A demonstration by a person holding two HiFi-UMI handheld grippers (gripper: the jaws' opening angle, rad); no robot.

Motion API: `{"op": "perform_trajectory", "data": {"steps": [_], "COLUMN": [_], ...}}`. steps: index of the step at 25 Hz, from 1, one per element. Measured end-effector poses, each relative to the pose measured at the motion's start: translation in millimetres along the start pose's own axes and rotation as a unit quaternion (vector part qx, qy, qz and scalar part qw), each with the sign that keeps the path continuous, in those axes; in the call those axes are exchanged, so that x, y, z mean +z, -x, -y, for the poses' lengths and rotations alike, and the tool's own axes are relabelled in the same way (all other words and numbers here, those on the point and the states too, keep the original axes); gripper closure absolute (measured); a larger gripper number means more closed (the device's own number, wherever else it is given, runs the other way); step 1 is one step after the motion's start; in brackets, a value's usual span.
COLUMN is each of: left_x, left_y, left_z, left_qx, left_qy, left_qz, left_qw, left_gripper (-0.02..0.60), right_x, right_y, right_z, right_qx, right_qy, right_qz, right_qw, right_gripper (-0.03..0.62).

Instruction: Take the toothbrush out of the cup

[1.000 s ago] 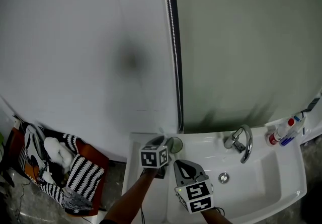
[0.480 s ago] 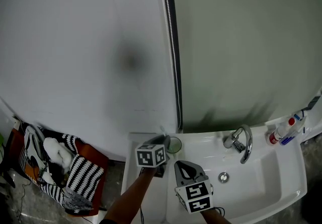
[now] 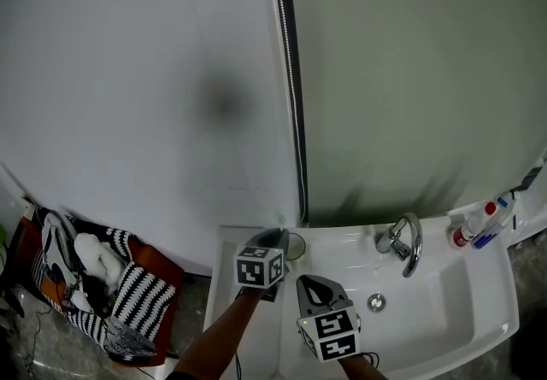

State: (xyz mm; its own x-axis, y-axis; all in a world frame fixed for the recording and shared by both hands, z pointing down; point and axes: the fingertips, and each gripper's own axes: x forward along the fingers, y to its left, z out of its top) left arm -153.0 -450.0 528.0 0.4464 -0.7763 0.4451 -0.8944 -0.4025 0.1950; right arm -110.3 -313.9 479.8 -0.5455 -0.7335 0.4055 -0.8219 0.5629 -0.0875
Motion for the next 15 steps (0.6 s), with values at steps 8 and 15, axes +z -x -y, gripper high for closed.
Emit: {"op": "perform_trajectory", "data": {"steps": [8,15], "left_x": [21.6,39.3], "left_y": [22.7,44.5], "left_z": [12.4,22.0], "left_qx": [-0.003,0.000], "left_qy": [-0.008,-0.012], "left_qz": [0.032,0.059], "left_qw": [0.9994,0.9982], "left_gripper": [0.551,0.551], "right_x": [-2.2,-1.6], "right_y": [11.7,23.9], "right_z": [-6.3,-13.2], "right_qx": [0.006,0.011], "right_qy": [-0.001,0.002], "right_qz": [0.003,0.008], "right_qw": [1.000,1.000], "right_gripper": [0.582,0.582]}}
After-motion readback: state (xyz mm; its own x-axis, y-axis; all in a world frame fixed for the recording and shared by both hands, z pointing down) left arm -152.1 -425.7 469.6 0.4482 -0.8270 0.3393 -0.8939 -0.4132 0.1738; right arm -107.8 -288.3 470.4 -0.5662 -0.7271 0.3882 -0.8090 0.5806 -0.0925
